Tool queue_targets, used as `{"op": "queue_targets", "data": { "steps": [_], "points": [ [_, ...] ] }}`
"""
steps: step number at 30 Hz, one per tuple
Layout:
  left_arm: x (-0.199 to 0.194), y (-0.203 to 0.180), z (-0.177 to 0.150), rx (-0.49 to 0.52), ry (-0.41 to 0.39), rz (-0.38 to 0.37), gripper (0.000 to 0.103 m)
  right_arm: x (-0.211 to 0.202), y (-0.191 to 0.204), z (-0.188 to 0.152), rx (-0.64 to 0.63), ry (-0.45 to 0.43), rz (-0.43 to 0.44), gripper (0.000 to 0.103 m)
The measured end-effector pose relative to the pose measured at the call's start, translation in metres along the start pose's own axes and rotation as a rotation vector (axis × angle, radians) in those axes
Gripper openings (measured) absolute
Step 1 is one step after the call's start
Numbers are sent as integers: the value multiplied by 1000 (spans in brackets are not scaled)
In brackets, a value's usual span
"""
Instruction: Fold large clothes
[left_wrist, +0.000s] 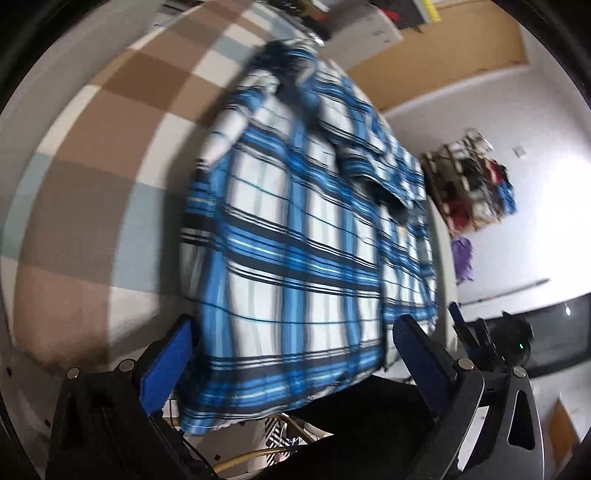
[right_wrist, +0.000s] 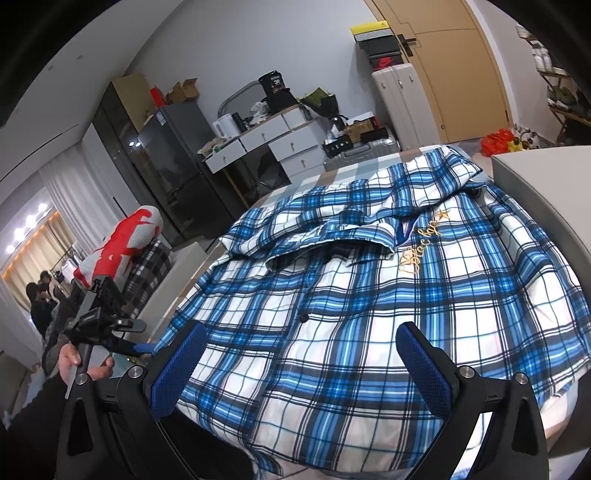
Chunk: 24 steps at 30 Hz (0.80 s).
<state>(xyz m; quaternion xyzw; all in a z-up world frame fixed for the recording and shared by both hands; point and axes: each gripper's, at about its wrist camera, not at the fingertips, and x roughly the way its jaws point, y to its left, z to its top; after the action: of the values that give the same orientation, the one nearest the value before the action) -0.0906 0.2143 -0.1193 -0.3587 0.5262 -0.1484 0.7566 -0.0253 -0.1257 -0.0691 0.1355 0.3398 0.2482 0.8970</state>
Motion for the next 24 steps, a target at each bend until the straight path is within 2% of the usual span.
{"op": "queue_targets", "data": {
  "steps": [2,5,7,9,10,13,16,18,21,24],
  "points": [
    [2,5,-2,-26,1,36,101,-1,-2,1,2,-4,-16,103],
    [8,-5,-7,18,8,66,102,-12,-14,4,44,-40,-67,103],
    [13,-8,-10,41,45,45,102,-25,-31,7,88,-59,-54,103],
    [18,-11,-13,59,80,16,102,-41,-51,9,131,-45,-87,103],
    [19,-14,-14,81,79,27,102,-50,-63,10,141,-24,-97,103],
    [21,-20,-15,118,94,-3,101,-72,-91,12,170,25,-154,103],
    [20,-21,-16,120,99,-36,87,-82,-119,9,264,87,-153,103],
    [17,-20,-16,116,105,-78,85,-81,-132,4,311,145,-163,103],
    [15,-22,-17,123,98,-95,79,-69,-141,-3,342,245,-205,102],
    [20,-24,-17,120,110,-91,79,-62,-139,-2,344,273,-239,103]
  ]
}}
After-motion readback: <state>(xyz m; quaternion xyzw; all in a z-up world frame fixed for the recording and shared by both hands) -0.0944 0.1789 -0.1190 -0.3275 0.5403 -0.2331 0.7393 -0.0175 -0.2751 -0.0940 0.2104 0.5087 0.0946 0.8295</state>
